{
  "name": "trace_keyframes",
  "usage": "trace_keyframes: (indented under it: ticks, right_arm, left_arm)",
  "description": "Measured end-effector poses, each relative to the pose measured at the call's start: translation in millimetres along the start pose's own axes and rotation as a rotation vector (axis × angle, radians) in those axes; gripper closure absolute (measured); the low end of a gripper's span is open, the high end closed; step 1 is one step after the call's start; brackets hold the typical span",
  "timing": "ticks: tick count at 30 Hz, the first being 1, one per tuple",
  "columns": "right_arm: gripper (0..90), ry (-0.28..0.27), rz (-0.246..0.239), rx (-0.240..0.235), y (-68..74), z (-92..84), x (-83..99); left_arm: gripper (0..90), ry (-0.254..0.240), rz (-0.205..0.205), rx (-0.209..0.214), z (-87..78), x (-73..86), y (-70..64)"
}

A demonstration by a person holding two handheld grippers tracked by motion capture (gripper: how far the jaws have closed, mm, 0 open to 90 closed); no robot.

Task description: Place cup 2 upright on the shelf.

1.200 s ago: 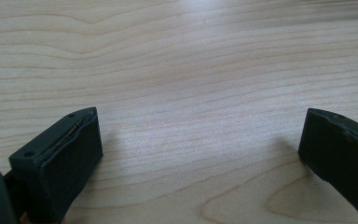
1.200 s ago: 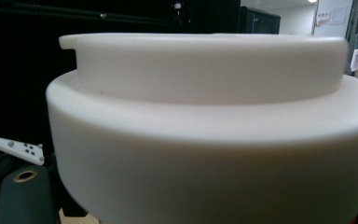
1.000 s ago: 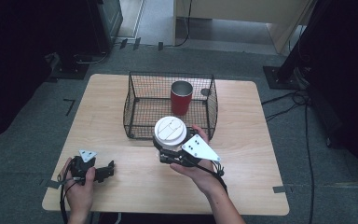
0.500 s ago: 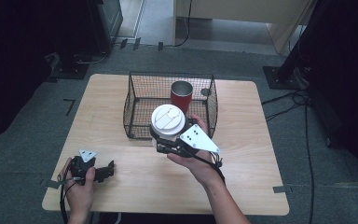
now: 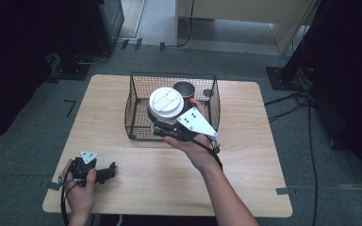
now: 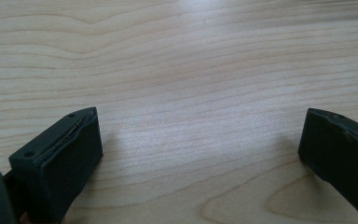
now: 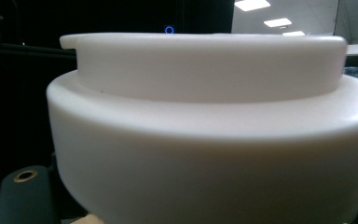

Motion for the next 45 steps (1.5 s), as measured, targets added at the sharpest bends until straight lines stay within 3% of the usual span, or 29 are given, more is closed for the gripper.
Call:
trace_keyframes:
  ticks: [11,26,38,45]
  right_arm:
    - [15.3,0.005,0.008,0.02,-13.5,32.6,1.1]
    - [15.4,0.045,0.04,0.068,-46.3,71.6,28.7]
    - [15.4,0.107,0.029,0.044,-52.3,101.7,59.0]
    - [15.4,0.153,0.015,0.004,-52.8,117.5,72.2]
  left_arm:
    - [0.2,-0.001,0.0,0.001,0.1,-0.1,0.0]
    - [0.2,-0.001,0.001,0.003,0.3,-0.4,-0.1]
    - [0.2,0.0,0.001,0.003,0.2,-0.4,0.0]
    - [0.2,-0.001,0.0,0.004,0.2,-0.4,0.0]
Point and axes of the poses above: each handheld gripper's, and its own axes: z roughly forward along the jaws, x roughly out of its underside, y roughly to its left, the point moved 5 cm from there along z, roughly forward along the jaws, and after that the axes turned 4 degrees about -x, right-handed, at the moved point
